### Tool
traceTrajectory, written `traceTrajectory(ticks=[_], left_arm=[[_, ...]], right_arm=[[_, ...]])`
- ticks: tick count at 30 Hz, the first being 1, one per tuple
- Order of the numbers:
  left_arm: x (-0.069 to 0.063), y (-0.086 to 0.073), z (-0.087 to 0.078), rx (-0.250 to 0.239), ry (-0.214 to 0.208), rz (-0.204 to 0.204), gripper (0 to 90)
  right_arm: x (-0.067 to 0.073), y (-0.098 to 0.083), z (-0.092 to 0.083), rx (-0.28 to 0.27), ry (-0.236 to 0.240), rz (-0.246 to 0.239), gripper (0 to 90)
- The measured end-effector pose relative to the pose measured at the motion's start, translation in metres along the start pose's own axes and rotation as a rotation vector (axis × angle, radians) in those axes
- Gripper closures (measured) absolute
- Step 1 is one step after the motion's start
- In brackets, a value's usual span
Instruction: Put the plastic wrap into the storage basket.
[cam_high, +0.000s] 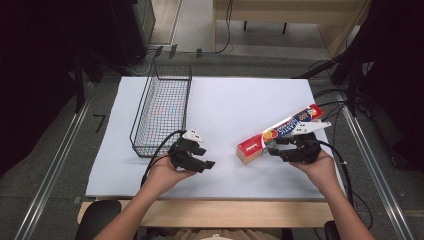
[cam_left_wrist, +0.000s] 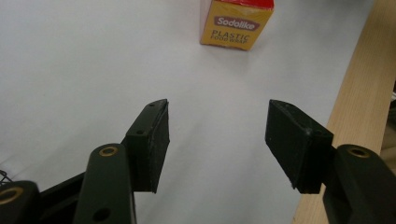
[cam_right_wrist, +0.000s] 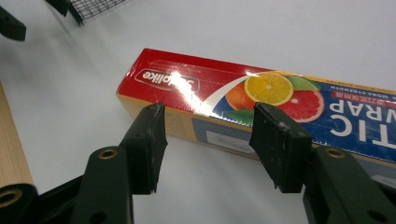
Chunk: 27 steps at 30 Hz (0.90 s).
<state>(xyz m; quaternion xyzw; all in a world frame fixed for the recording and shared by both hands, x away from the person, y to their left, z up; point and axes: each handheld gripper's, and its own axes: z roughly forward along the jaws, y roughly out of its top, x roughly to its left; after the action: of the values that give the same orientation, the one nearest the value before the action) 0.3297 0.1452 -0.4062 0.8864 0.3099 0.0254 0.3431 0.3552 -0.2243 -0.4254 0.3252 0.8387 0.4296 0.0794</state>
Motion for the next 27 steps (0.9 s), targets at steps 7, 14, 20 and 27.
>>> traceTrajectory(ticks=[7, 14, 20, 27], left_arm=[[0.0, -0.0017, -0.0003, 0.001, 0.015, 0.014, 40.1], [0.0005, -0.0011, 0.0028, -0.005, 0.007, 0.018, 40.1], [0.0015, 0.0001, 0.0052, 0.02, -0.001, -0.01, 41.0], [0.0026, -0.0007, 0.0034, 0.01, 0.009, 0.007, 39.5]], right_arm=[[0.0026, -0.0019, 0.0009, 0.017, 0.013, -0.02, 44.2], [0.003, -0.007, 0.0001, 0.041, 0.011, -0.016, 43.7], [0.0029, -0.009, -0.0008, 0.047, 0.017, -0.023, 43.7], [0.0038, -0.0098, 0.0008, 0.067, 0.026, -0.043, 43.7]])
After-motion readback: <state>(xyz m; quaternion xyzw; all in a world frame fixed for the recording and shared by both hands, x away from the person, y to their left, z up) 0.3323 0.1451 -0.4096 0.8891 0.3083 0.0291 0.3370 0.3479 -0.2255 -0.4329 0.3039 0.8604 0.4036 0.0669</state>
